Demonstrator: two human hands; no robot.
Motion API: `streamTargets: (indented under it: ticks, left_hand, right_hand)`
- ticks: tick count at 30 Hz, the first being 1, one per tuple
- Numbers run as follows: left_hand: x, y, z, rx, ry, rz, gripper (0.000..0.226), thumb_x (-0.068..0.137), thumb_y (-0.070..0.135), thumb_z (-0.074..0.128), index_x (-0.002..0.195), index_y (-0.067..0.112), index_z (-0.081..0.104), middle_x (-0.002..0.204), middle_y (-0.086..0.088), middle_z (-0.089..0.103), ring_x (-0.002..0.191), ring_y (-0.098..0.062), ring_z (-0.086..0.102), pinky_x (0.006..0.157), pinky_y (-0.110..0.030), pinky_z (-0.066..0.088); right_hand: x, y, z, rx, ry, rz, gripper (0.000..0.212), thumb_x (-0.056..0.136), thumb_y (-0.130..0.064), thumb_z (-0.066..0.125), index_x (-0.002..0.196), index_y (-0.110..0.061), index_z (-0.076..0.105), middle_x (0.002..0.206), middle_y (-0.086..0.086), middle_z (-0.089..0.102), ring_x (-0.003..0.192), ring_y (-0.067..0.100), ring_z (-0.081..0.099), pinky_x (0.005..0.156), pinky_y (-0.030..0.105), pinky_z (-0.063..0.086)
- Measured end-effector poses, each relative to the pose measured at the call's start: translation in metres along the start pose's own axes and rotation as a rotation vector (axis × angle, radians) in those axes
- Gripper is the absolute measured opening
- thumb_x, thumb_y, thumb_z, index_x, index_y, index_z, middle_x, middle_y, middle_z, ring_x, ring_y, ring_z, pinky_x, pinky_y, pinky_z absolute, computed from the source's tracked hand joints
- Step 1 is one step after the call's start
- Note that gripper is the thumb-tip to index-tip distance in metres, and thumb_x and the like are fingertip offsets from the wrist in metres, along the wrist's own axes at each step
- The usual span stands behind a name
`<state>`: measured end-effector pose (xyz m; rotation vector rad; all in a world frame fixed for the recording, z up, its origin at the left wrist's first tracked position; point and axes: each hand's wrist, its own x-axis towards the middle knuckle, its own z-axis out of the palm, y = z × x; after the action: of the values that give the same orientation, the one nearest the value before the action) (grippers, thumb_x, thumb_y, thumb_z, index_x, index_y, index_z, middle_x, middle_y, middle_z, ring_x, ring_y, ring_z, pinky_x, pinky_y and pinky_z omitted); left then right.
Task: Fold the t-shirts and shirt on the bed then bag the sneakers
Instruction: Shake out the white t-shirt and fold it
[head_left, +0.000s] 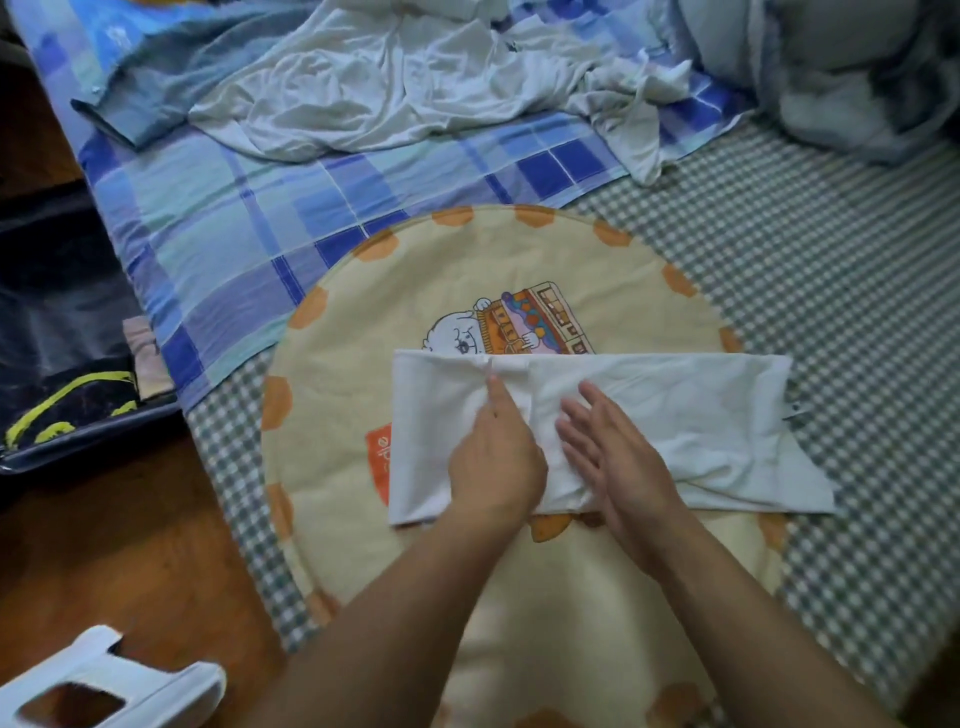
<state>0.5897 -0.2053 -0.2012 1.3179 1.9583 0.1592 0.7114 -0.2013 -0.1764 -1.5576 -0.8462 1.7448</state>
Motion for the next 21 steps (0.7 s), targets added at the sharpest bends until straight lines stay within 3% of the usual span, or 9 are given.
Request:
streamTargets:
  ticks: [3, 5, 6, 7, 9, 13, 16, 19, 21]
  left_hand:
    - [-0.005, 0.001, 0.010, 0.021, 0.034, -0.005, 0.073, 0.103, 0.043, 0.043, 0.162, 0.016, 0.009, 0.145, -0.012, 0.044, 0.124, -0.033, 0.054, 0.093, -0.042, 0.047]
    - [-0.013, -0.015, 0.007, 0.049, 0.231, 0.136, 0.060, 0.103, 0.040, 0.037, 0.157, 0.014, 0.030, 0.143, -0.012, 0.048, 0.125, -0.033, 0.052, 0.097, -0.044, 0.047]
    - [-0.013, -0.027, 0.006, 0.178, 0.332, 0.225, 0.057, 0.103, 0.040, 0.034, 0.154, 0.014, 0.037, 0.146, -0.013, 0.048, 0.131, -0.033, 0.048, 0.103, -0.047, 0.045]
    - [-0.009, -0.039, 0.008, 0.301, 0.373, 0.286, 0.058, 0.103, 0.042, 0.030, 0.154, 0.015, 0.039, 0.153, -0.015, 0.042, 0.141, -0.034, 0.039, 0.113, -0.051, 0.037]
    - [0.002, -0.059, 0.013, 0.448, 0.297, 0.296, 0.061, 0.104, 0.049, 0.022, 0.160, 0.025, 0.026, 0.168, -0.011, 0.015, 0.155, -0.035, 0.011, 0.124, -0.054, 0.014]
    - [0.024, -0.055, 0.029, 0.581, 0.139, 0.197, 0.070, 0.098, 0.064, 0.007, 0.161, 0.037, -0.007, 0.169, -0.003, -0.018, 0.153, -0.035, -0.022, 0.122, -0.062, -0.003]
    - [0.023, -0.029, 0.030, 0.497, 0.122, 0.096, 0.070, 0.099, 0.066, 0.013, 0.159, 0.041, -0.012, 0.167, -0.003, -0.022, 0.151, -0.035, -0.027, 0.120, -0.065, -0.008]
    - [-0.001, 0.008, 0.051, 0.458, 0.263, 0.356, 0.068, 0.101, 0.056, 0.023, 0.163, 0.030, 0.013, 0.170, -0.009, -0.001, 0.156, -0.034, -0.010, 0.123, -0.058, -0.001]
    - [-0.014, 0.029, 0.075, 0.496, 0.135, 0.563, 0.067, 0.102, 0.058, 0.021, 0.162, 0.032, 0.010, 0.171, -0.007, -0.002, 0.155, -0.030, -0.016, 0.125, -0.051, -0.005]
  right_hand:
    - [-0.008, 0.006, -0.031, -0.180, 0.149, -0.136, 0.025, 0.102, -0.037, 0.051, 0.126, -0.033, 0.059, 0.127, -0.009, 0.066, 0.113, 0.008, 0.065, 0.102, 0.029, 0.049]
    - [-0.012, 0.008, -0.061, -0.418, 0.366, -0.222, 0.020, 0.103, -0.021, 0.055, 0.118, -0.030, 0.063, 0.123, -0.010, 0.064, 0.113, 0.007, 0.061, 0.102, 0.030, 0.049]
    - [-0.009, 0.009, -0.080, -0.539, 0.478, -0.230, 0.022, 0.101, -0.019, 0.055, 0.120, -0.027, 0.063, 0.126, -0.006, 0.061, 0.117, 0.011, 0.057, 0.106, 0.033, 0.046]
    - [-0.005, 0.011, -0.102, -0.671, 0.588, -0.202, 0.026, 0.100, -0.020, 0.055, 0.125, -0.023, 0.061, 0.133, -0.001, 0.056, 0.124, 0.017, 0.052, 0.111, 0.036, 0.041]
    - [0.008, 0.013, -0.145, -0.883, 0.738, -0.070, 0.044, 0.099, -0.028, 0.055, 0.141, -0.015, 0.050, 0.150, 0.009, 0.042, 0.138, 0.028, 0.037, 0.116, 0.042, 0.028]
    - [0.037, 0.005, -0.200, -0.947, 0.667, 0.094, 0.070, 0.099, -0.050, 0.048, 0.157, -0.016, 0.028, 0.160, 0.012, 0.029, 0.147, 0.034, 0.024, 0.119, 0.050, 0.022]
    - [0.051, 0.000, -0.215, -0.996, 0.570, 0.184, 0.076, 0.094, -0.064, 0.046, 0.154, -0.020, 0.032, 0.156, 0.011, 0.034, 0.141, 0.034, 0.034, 0.115, 0.051, 0.031]
    - [0.053, -0.009, -0.222, -0.808, 0.503, 0.187, 0.071, 0.088, -0.059, 0.063, 0.143, -0.019, 0.044, 0.137, 0.003, 0.054, 0.115, 0.026, 0.058, 0.096, 0.044, 0.051]
    - [0.053, -0.019, -0.226, -0.778, 0.447, 0.194, 0.050, 0.092, -0.044, 0.068, 0.131, -0.016, 0.053, 0.122, -0.001, 0.060, 0.095, 0.018, 0.059, 0.079, 0.035, 0.049]
